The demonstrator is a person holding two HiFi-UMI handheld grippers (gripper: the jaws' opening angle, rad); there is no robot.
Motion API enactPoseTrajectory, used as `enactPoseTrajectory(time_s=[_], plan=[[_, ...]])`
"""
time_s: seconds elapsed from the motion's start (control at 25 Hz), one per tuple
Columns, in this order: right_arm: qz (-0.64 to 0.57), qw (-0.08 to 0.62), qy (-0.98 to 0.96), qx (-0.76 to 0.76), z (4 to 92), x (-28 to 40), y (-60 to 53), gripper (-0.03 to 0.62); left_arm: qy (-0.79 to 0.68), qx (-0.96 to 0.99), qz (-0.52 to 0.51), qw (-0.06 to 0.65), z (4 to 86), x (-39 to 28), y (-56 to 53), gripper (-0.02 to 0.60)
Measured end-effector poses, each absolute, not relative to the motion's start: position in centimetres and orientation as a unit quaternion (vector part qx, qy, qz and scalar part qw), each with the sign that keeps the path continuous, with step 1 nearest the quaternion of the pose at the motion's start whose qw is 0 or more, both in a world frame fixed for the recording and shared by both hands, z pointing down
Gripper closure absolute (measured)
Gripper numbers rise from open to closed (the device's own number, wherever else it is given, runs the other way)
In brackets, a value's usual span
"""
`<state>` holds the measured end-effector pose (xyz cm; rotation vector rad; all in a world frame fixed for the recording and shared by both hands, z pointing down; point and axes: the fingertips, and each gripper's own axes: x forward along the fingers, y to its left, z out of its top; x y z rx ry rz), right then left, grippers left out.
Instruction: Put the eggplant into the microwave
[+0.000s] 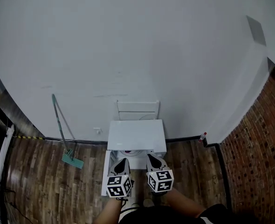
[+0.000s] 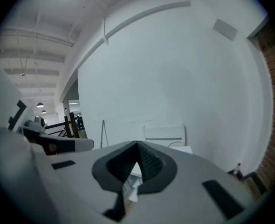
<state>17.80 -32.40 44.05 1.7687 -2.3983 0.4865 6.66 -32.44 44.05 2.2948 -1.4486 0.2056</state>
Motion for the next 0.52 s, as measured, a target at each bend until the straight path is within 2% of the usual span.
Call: enactPoseTrajectory(time_s=[0.52], plan=[[0.144,0.040,-0.792,0.592,42.0,18.5,-32.2,0.582,-0.513,0.833,0.080,0.191,43.5,6.7,-32.3,0.584]])
